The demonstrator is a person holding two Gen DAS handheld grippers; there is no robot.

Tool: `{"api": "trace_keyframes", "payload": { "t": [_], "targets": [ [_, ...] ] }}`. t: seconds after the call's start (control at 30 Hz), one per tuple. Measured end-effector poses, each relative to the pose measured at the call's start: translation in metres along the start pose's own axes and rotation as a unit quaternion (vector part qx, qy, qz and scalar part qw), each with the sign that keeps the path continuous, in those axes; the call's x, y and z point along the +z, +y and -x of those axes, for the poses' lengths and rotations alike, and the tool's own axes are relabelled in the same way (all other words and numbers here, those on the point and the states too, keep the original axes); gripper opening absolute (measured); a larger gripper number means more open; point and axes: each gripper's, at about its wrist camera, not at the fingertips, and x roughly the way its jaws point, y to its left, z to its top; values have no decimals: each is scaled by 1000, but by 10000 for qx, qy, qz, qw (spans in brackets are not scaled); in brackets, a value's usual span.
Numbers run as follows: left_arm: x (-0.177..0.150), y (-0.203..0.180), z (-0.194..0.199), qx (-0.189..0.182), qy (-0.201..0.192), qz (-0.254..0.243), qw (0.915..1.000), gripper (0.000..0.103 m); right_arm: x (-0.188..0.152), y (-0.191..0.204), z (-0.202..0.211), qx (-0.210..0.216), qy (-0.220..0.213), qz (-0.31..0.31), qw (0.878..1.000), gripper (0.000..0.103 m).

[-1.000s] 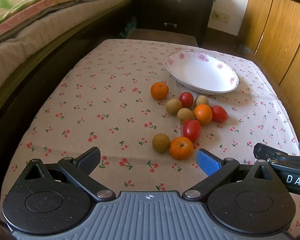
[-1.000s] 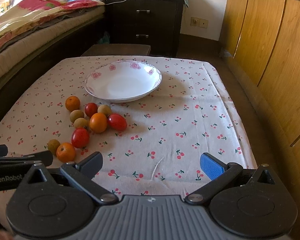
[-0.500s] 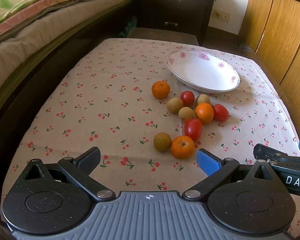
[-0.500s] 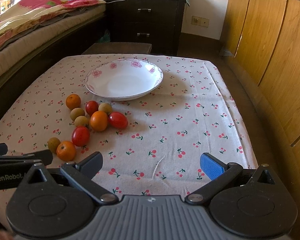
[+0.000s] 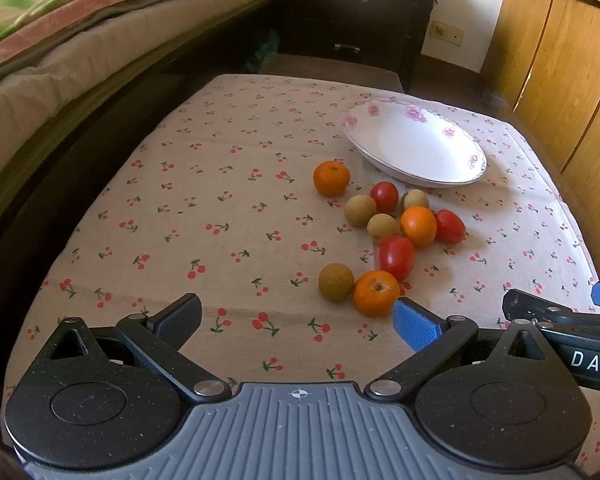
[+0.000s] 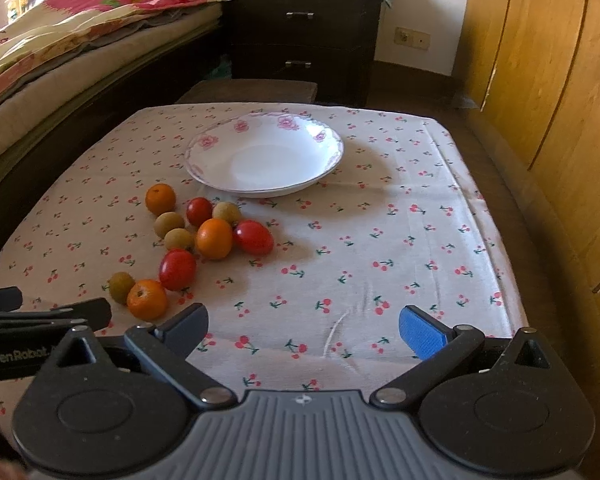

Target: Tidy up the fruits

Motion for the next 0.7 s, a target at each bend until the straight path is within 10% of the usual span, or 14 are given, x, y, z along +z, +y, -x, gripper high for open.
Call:
{"api": "trace_keyframes", "payload": {
  "t": [0.7],
  "targets": [
    [-7, 22, 3, 165, -156, -332, 9992, 99, 14, 40, -29, 1073, 341, 292, 9932, 51]
  ]
}}
